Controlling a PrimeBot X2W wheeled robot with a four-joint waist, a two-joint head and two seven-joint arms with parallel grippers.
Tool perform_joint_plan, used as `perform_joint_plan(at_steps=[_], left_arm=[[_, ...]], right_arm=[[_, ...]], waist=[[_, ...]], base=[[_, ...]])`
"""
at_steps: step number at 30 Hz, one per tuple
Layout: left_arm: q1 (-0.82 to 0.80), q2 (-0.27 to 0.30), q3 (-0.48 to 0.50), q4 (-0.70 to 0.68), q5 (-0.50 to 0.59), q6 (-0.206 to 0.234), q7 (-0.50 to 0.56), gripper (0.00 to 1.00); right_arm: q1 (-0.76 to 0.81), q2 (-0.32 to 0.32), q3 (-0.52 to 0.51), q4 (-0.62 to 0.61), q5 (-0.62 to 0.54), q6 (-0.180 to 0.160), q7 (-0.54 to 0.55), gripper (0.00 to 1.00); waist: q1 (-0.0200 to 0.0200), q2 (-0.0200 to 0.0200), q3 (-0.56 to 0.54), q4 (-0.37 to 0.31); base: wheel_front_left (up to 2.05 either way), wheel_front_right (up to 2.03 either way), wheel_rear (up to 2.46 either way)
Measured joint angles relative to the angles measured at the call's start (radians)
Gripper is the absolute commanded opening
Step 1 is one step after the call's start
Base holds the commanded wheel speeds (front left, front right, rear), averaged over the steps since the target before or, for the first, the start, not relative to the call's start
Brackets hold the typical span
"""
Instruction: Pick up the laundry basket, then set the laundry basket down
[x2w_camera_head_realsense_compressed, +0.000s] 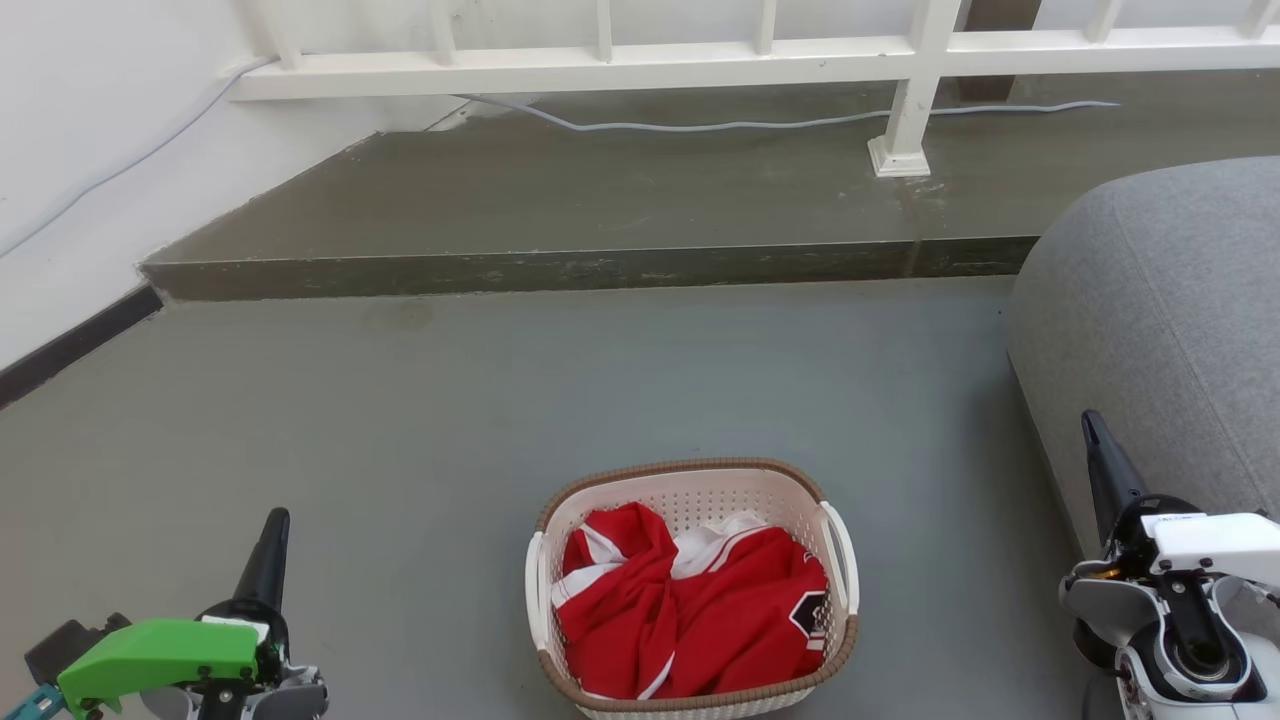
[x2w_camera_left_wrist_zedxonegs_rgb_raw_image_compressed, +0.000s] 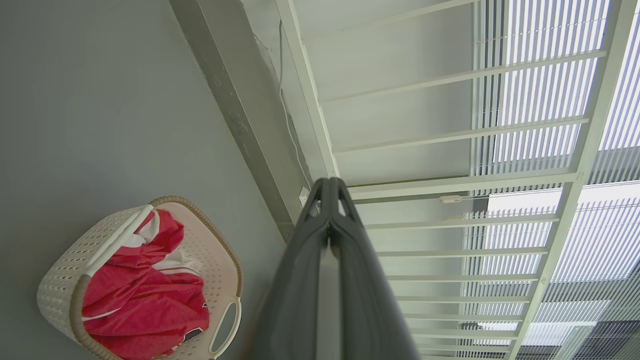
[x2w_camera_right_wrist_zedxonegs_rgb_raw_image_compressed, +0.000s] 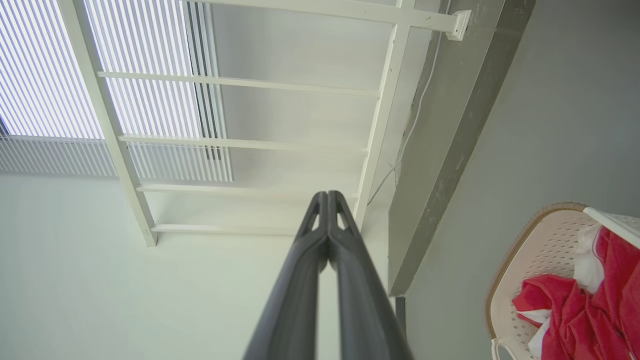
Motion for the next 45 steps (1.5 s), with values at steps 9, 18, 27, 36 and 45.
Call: perform_joint_plan(at_steps=[9,18,27,36,45], left_arm=[[-0.021,0.0,0.018,0.023,-0.122,-0.019,0.019,0.0],[-0.034,0.0,0.026,0.028,-0.137,-0.026,0.026,0.0],[-0.035,0.0,0.028,0.032,-0.137,-0.027,0.026,0.0],[-0.035,0.0,0.029,0.037,-0.137,-0.027,0.027,0.0],[-0.035,0.0,0.03,0.043,-0.137,-0.027,0.027,0.0]], right_arm=[[-0.009,0.012,-0.034,0.012,0.111,0.026,0.028,0.0],[-0.018,0.015,-0.041,0.015,0.129,0.026,0.033,0.0],[-0.018,0.015,-0.042,0.017,0.129,0.026,0.033,0.0],[-0.018,0.015,-0.043,0.019,0.129,0.026,0.034,0.0],[-0.018,0.015,-0.044,0.022,0.129,0.026,0.035,0.0]], waist=[[0.0,0.0,-0.001,0.004],[0.0,0.0,-0.001,0.004],[0.0,0.0,-0.001,0.004],[0.0,0.0,-0.001,0.004],[0.0,0.0,-0.002,0.004]], base=[[0.0,0.0,0.0],[0.0,0.0,0.0],[0.0,0.0,0.0],[0.0,0.0,0.0],[0.0,0.0,0.0]])
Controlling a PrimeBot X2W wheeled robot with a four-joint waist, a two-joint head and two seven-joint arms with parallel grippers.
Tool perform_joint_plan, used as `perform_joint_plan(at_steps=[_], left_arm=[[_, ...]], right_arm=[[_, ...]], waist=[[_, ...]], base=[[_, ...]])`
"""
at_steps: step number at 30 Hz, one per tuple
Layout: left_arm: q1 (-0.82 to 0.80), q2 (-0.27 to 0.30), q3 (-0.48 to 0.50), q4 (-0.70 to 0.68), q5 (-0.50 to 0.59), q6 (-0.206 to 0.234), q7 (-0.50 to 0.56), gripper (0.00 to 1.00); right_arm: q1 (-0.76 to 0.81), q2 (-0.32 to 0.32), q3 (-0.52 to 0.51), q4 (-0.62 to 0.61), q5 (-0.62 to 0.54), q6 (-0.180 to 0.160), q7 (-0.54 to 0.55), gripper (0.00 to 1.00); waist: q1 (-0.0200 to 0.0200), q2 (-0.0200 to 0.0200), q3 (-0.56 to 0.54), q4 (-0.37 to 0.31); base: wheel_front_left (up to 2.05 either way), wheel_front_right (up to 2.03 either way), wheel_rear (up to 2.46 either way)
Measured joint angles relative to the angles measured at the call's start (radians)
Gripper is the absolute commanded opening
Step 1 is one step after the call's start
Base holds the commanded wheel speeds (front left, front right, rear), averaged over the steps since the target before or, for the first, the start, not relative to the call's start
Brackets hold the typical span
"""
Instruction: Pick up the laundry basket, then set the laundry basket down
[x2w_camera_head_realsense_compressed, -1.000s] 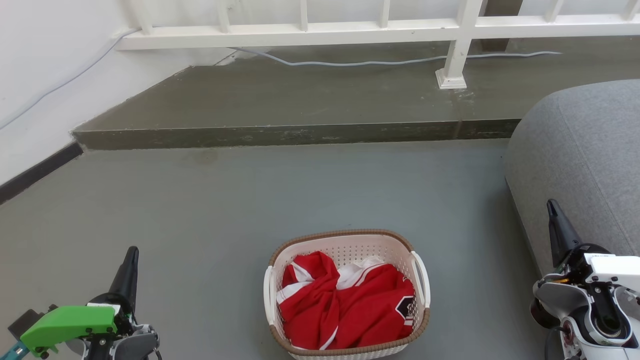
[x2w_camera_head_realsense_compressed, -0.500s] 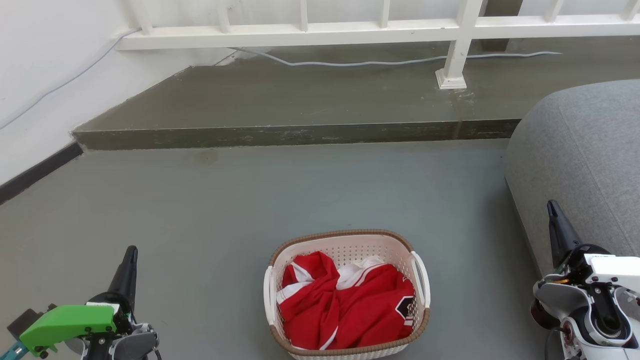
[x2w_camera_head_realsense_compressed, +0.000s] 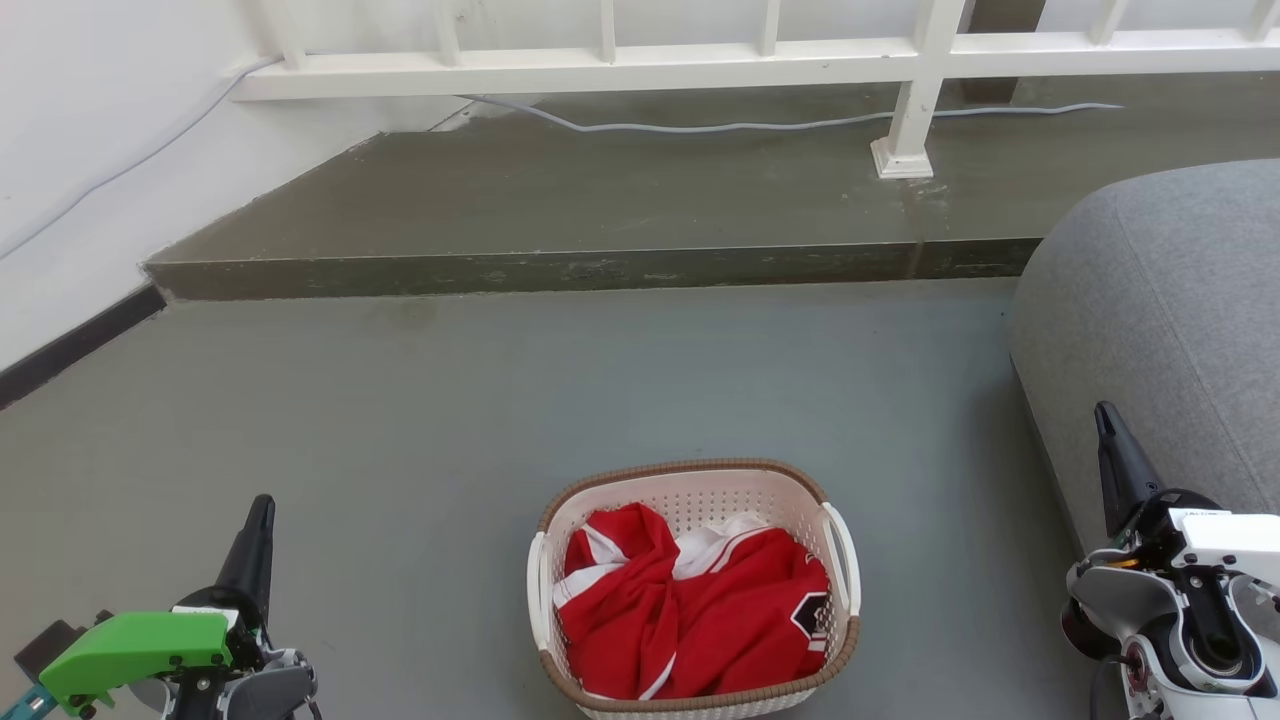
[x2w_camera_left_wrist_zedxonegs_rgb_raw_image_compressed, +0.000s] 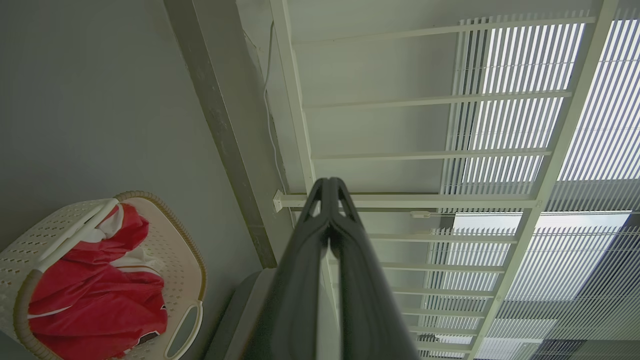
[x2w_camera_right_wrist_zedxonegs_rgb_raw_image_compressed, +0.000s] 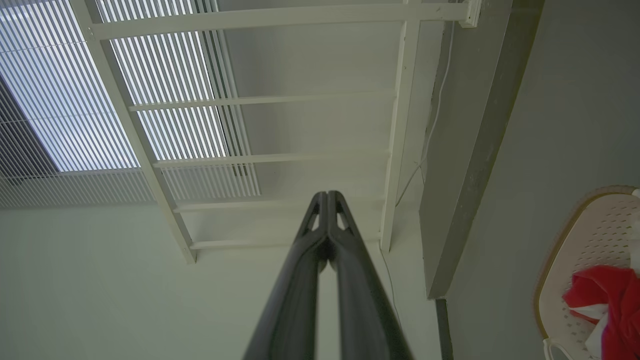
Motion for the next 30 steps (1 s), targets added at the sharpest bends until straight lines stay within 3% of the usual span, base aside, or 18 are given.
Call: perform_joint_plan(at_steps=[30], left_arm=[[-0.002,0.0,0.003,0.009,0.0,-0.004,0.001,0.0]], right_arm=[[0.0,0.002,-0.002,0.005,0.0,0.0,0.0,0.0]], waist=[[0.0,0.0,0.0,0.0]], base=[[0.0,0.0,0.0]])
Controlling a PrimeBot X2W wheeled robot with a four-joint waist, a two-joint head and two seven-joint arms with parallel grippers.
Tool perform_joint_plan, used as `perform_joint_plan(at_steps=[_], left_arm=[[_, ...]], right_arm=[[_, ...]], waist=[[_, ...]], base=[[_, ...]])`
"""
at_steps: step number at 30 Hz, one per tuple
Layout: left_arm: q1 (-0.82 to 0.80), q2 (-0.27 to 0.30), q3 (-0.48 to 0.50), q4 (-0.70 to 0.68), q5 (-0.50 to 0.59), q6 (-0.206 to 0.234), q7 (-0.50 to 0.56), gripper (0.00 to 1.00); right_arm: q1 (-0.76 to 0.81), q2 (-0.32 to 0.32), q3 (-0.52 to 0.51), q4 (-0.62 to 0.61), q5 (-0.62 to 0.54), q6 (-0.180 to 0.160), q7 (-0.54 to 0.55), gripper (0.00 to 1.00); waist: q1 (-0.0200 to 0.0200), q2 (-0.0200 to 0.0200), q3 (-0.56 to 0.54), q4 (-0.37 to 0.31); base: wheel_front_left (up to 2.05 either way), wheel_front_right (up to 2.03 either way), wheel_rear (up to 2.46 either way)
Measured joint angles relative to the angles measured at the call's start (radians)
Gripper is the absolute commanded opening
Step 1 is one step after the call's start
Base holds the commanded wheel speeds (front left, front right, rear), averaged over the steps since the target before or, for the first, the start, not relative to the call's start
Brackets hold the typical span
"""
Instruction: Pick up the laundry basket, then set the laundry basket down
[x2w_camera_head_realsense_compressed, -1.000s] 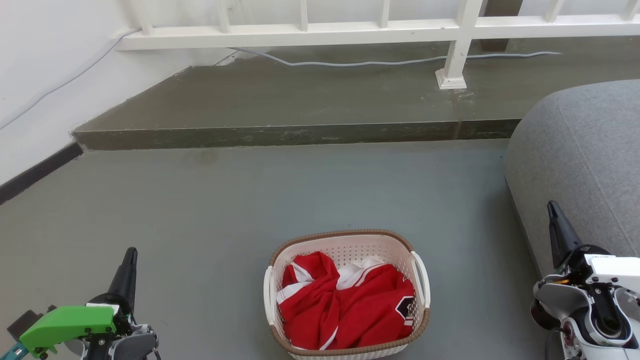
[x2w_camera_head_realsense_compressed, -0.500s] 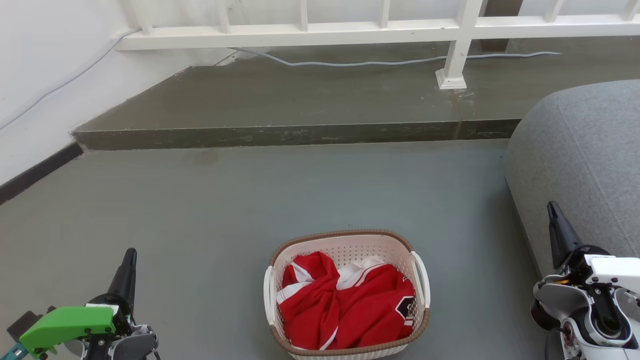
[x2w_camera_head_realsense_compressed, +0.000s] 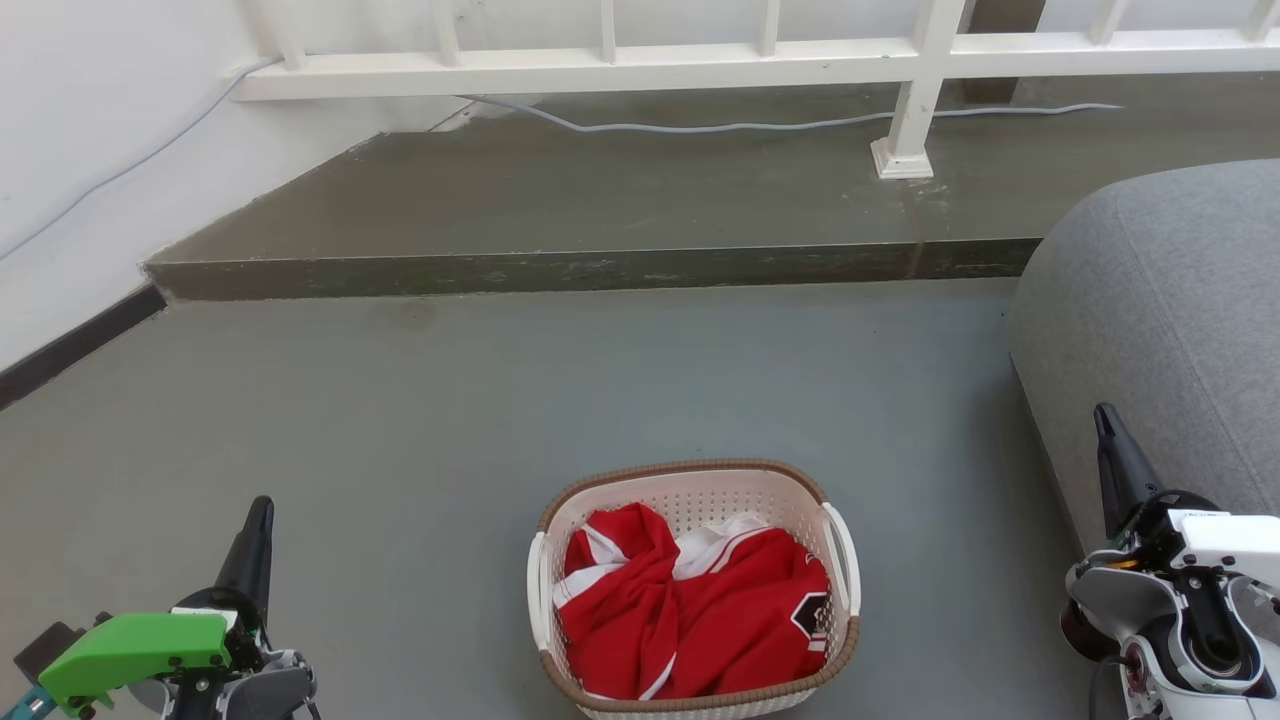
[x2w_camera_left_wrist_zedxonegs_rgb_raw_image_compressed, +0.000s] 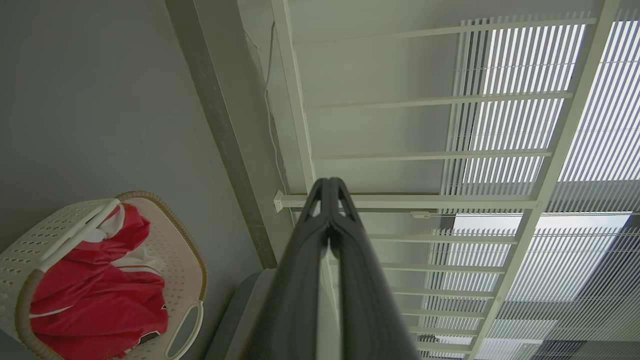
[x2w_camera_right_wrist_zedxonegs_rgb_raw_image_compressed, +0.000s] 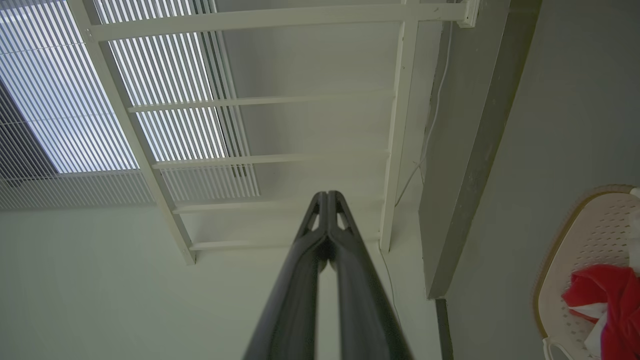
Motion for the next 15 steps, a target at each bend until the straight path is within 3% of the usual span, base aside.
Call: perform_joint_plan(at_steps=[15], left_arm=[[-0.001,-0.001,0.001,0.001,0.0,-0.003,0.004,0.0]], right_arm=[[0.0,0.001,-0.001,0.001,0.0,0.0,0.0,0.0]], waist=[[0.0,0.0,0.0,0.0]], base=[[0.0,0.0,0.0]])
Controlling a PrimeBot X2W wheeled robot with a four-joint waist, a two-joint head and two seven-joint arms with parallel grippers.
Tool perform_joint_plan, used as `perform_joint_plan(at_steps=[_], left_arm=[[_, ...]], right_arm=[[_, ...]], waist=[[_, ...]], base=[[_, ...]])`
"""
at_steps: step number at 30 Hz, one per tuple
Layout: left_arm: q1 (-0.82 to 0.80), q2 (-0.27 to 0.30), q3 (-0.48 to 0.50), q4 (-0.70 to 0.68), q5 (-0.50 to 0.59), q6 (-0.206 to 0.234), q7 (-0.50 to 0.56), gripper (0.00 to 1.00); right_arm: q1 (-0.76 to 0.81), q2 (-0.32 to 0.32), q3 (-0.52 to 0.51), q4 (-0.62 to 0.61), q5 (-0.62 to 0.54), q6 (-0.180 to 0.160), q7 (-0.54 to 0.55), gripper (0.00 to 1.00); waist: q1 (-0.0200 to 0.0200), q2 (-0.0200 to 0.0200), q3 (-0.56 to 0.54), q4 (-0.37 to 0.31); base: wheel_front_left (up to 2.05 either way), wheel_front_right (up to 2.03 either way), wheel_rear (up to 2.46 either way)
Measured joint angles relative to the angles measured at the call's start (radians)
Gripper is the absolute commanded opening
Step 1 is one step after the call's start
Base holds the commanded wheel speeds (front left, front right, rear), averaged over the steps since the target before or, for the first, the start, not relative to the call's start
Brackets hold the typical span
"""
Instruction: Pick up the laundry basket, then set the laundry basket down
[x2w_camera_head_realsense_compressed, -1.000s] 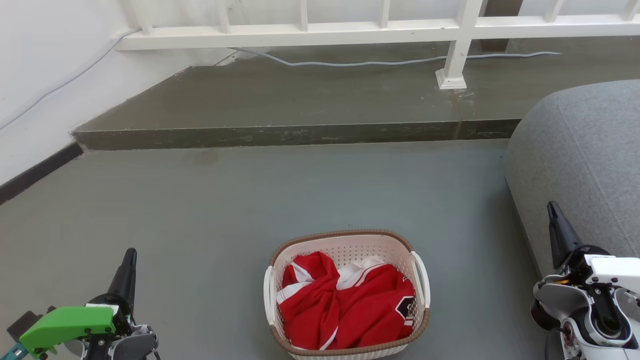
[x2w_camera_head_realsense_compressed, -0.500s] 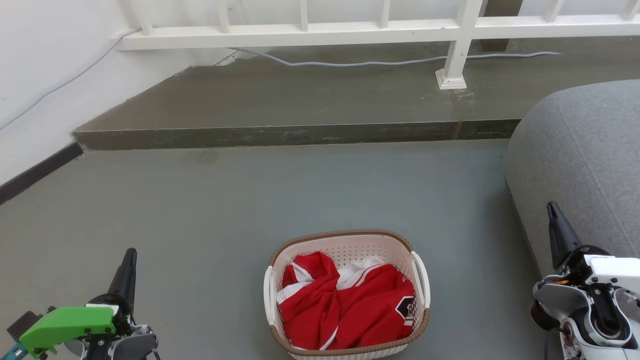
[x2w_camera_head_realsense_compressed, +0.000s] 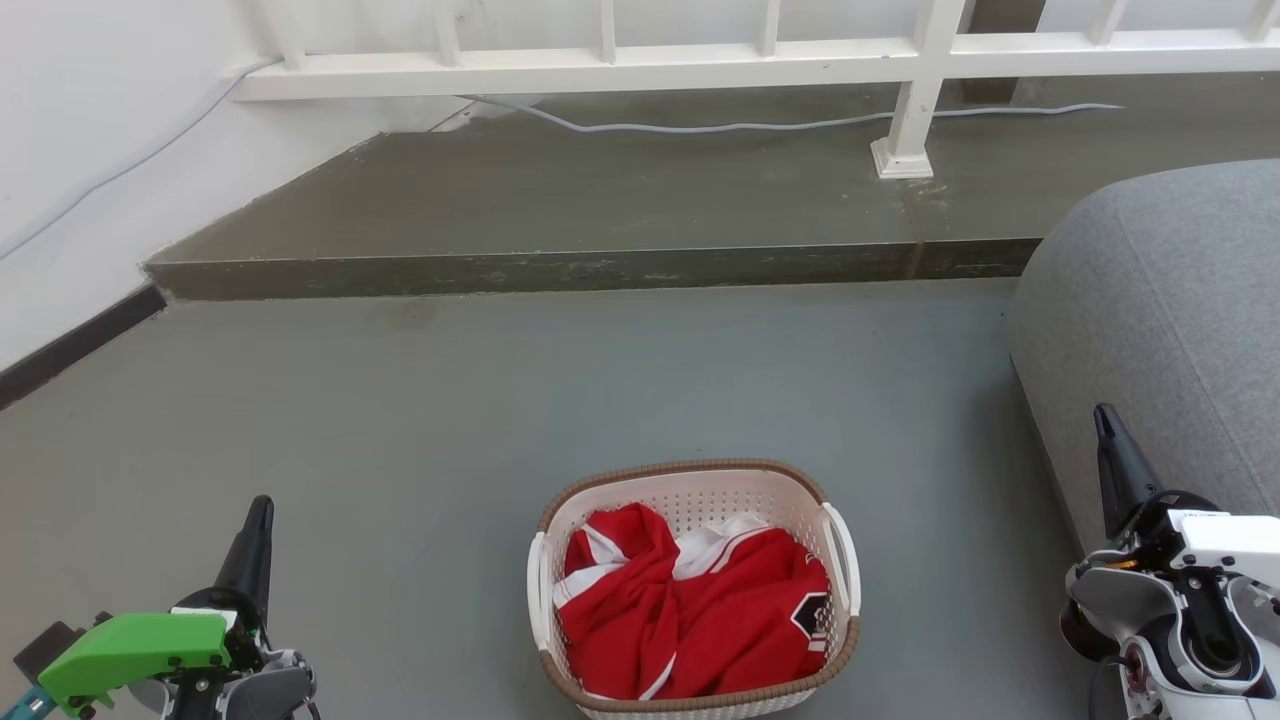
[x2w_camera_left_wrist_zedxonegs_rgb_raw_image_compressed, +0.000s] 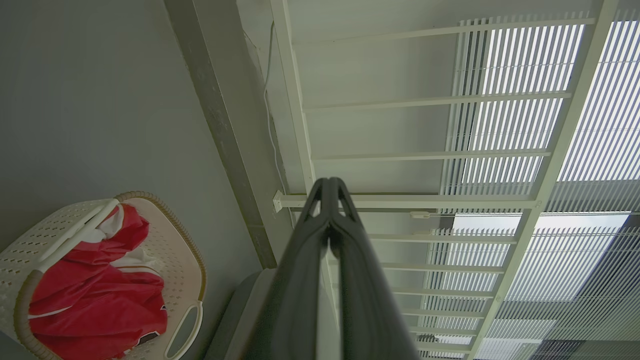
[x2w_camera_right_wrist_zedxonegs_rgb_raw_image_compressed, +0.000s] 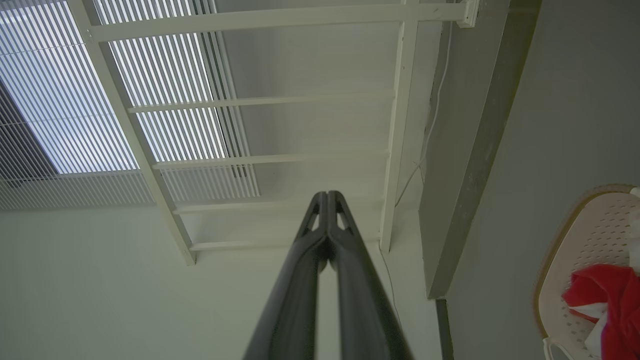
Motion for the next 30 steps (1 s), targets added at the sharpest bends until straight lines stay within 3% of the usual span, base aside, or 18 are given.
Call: perform_joint_plan(at_steps=[30], left_arm=[[-0.002,-0.001,0.002,0.001,0.0,0.0,0.003,0.0]], right_arm=[[0.0,0.002,-0.003,0.0,0.0,0.0,0.003,0.0]], waist=[[0.0,0.0,0.0,0.0]], base=[[0.0,0.0,0.0]])
